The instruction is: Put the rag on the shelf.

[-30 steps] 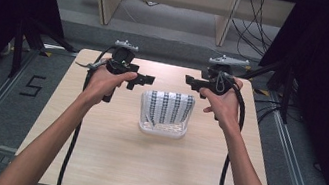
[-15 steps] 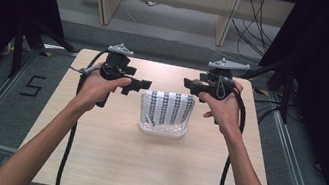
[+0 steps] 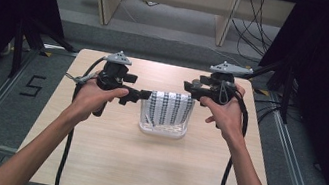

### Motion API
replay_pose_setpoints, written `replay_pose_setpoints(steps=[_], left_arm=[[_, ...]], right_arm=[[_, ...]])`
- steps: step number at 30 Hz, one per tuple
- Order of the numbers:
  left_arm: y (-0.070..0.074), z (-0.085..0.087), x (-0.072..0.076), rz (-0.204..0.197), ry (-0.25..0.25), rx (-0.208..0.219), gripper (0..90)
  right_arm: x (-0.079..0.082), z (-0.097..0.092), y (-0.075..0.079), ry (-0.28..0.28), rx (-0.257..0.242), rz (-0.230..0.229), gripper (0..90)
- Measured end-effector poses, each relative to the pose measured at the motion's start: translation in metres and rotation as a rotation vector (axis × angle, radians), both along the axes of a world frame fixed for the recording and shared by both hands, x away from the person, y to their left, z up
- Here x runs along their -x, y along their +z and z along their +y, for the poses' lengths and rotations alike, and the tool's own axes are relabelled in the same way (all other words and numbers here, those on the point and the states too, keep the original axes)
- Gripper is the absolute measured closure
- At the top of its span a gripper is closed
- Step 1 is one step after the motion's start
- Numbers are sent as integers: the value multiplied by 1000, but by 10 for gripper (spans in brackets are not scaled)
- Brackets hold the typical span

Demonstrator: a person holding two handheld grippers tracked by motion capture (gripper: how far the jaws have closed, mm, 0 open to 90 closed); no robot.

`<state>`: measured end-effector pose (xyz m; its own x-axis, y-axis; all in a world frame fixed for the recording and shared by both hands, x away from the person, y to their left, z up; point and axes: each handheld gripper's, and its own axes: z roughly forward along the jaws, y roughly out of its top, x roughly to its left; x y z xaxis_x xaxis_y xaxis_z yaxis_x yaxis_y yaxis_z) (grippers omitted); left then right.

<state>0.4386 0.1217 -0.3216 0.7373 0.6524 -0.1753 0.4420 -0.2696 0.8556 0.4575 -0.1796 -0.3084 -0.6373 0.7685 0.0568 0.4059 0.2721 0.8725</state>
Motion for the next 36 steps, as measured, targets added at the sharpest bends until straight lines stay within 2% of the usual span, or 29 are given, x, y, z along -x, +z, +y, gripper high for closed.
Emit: replay_pose_setpoints(steps=[2,8,9,11,12,13,14,15,16,17,22,23,24,26,28,30,32,33,34,36], left_arm=[[-1,1,5,-4,-4,-2,185],[-5,3,13,-7,-17,8,185],[-6,3,15,-10,-15,11,185],[-6,4,17,-11,-20,16,185],[-7,4,19,-12,-21,17,185],[-7,4,19,-12,-21,17,185],[-8,4,22,-19,-31,12,185],[-8,4,24,-20,-24,10,185],[-9,4,25,-23,-29,6,185],[-9,4,26,-17,-30,7,185],[-11,4,31,-25,-37,10,185],[-12,4,34,-29,-42,9,185],[-13,3,36,-27,-45,8,185],[-15,3,38,-30,-56,17,185],[-16,3,41,-31,-55,16,185],[-16,3,42,-32,-55,16,185],[-17,3,45,-39,-53,12,185],[-18,3,46,-40,-60,10,185],[-18,3,46,-40,-60,10,185],[-20,3,51,-47,-62,12,185]], right_arm=[[3,0,-1,3,-24,19,357],[7,-3,-3,9,-16,-2,353],[9,-3,-3,2,-29,14,351],[10,-4,-3,7,-21,2,351],[12,-4,-2,0,-31,23,351],[12,-4,-2,0,-31,23,351],[12,-5,-3,16,-16,-5,348],[14,-5,-3,6,-27,10,348],[15,-4,-4,10,-38,1,348],[15,-6,-3,13,-23,-2,348],[20,-5,-5,20,-41,8,344],[19,-6,-6,29,-32,-6,343],[21,-5,-6,16,-41,9,341],[22,-7,-7,31,-35,-1,339],[25,-7,-7,25,-55,12,335],[27,-8,-8,25,-43,5,332],[30,-9,-8,33,-50,-7,332],[32,-10,-8,36,-44,-4,331],[34,-9,-8,30,-58,4,331],[36,-10,-8,44,-50,-9,330]])
